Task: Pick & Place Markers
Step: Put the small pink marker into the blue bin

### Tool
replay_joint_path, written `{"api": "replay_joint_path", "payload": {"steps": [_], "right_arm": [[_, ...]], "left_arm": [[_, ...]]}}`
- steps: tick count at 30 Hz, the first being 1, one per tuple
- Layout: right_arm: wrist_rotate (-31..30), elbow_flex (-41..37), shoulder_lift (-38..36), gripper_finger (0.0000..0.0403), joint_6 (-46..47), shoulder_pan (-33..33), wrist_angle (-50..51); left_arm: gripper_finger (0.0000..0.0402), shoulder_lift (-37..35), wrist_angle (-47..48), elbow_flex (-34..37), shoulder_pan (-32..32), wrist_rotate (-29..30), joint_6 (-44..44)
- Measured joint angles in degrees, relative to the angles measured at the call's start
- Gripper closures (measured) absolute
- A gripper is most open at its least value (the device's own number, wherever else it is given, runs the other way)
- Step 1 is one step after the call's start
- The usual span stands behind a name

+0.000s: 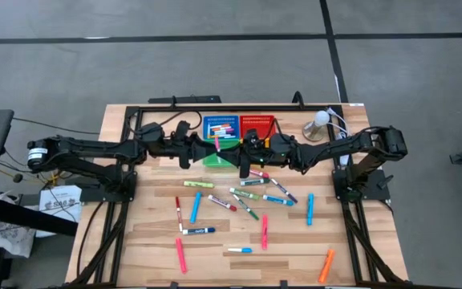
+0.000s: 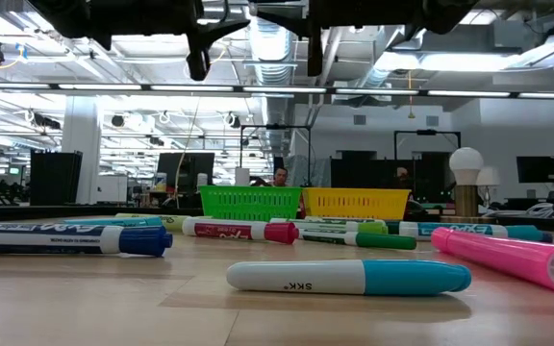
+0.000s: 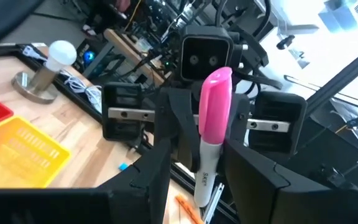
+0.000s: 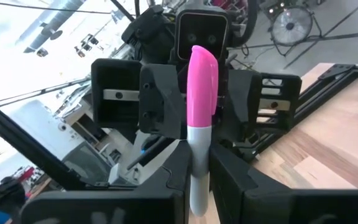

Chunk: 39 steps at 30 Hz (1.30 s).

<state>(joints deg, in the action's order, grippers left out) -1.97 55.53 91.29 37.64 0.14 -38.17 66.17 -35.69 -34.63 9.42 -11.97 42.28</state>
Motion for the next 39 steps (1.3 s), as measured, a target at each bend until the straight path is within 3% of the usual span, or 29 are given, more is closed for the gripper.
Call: {"api": "replay_joint_path", "payload": {"steps": [30, 34, 39], "right_arm": [[0.08, 0.00, 0.00, 0.0365, 0.92, -1.01, -0.06], [0.11, 0.00, 0.00, 0.0367, 0.92, -1.03, 0.00], [0.08, 0.00, 0.00, 0.0366, 0.92, -1.04, 0.09]], "left_arm": [[0.0257, 4.20, -6.78, -0.98, -0.32, 1.86, 0.00], [0.0276, 4.19, -6.82, -0.98, -0.30, 1.80, 0.00], [0.0329, 4.13, -7.19, -0.98, 0.01, 1.46, -1.37]]}}
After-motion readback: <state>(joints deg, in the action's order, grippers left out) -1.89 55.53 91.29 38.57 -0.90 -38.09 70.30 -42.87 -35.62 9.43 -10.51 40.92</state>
